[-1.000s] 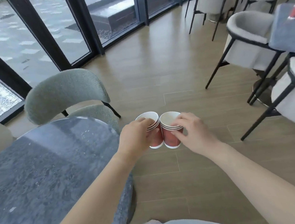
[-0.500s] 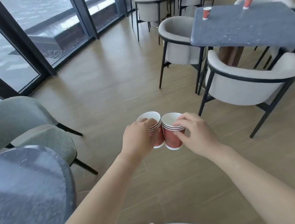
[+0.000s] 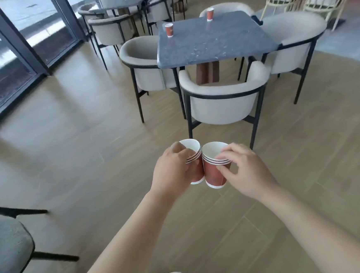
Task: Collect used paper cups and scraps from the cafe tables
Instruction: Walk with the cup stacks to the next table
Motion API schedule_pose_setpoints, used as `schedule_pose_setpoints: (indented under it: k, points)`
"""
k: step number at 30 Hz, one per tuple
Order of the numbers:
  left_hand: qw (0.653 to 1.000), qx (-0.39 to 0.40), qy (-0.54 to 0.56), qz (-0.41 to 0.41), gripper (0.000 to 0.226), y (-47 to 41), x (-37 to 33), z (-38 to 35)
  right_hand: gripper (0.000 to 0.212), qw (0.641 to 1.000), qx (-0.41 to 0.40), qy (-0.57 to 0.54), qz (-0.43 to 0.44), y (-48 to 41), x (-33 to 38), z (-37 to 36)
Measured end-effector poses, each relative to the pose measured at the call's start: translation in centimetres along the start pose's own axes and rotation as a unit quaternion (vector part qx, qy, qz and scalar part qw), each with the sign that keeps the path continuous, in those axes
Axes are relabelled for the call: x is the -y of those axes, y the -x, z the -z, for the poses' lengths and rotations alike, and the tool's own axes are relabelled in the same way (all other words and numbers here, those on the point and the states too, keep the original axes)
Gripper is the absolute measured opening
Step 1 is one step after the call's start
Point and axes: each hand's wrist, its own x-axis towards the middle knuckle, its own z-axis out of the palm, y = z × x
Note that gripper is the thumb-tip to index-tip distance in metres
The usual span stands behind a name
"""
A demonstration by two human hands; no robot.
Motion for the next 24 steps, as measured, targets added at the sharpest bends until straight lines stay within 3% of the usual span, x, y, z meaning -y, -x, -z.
schedule_pose_setpoints:
  k: [12, 24]
  points:
    - [0.999, 0.043, 0.018, -0.029, 0.020, -8.6, 0.4, -2.6, 0.016, 0.999, -0.028, -0.006, -0.033, -5.8, -4.3, 0.5]
    - [0.999, 0.024, 0.023, 0.004, 0.019, -26.8, 10.0, -0.5, 0.013, 0.999, -0.027, 0.007, -0.016, -26.8, -5.6, -4.1]
